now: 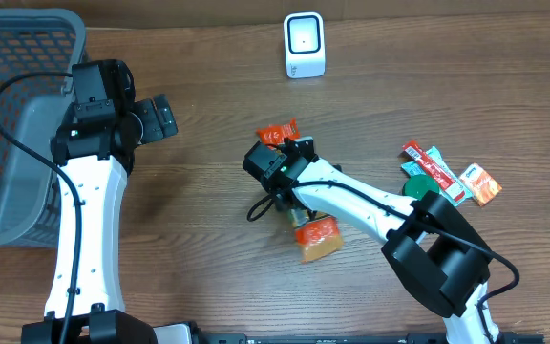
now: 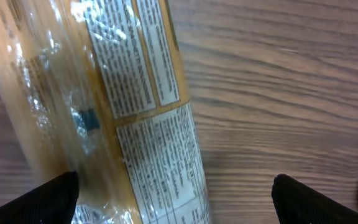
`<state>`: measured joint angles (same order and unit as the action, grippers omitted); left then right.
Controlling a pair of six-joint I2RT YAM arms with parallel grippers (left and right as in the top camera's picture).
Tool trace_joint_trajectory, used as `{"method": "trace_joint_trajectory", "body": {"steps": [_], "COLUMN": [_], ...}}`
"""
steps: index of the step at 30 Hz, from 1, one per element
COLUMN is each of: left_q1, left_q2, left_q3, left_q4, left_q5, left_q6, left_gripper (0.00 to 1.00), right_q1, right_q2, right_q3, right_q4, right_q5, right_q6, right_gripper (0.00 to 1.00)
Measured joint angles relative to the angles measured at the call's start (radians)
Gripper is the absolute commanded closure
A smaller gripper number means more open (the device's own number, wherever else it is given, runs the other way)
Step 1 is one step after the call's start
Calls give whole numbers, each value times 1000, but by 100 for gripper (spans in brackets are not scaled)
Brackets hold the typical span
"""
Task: Scan the item barcode
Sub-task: 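Lower the right gripper around the pasta packet and close it, then lift and rotate the pasta packet with the right gripper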
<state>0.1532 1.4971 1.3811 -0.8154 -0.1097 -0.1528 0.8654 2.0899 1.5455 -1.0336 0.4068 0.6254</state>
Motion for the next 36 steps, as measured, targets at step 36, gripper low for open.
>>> {"method": "trace_joint_trajectory", "body": {"steps": [36], "left_q1": [0], "left_q2": [0], "left_q3": [0], "left_q4": [0], "left_q5": [0], "left_q6": [0], "left_gripper": [0], "right_q1": [-102], "right_q2": [35], "right_q3": [-1], "right_q4": [293], "right_q5": [-276], "right_q6": [-418], "right_gripper": [27]}}
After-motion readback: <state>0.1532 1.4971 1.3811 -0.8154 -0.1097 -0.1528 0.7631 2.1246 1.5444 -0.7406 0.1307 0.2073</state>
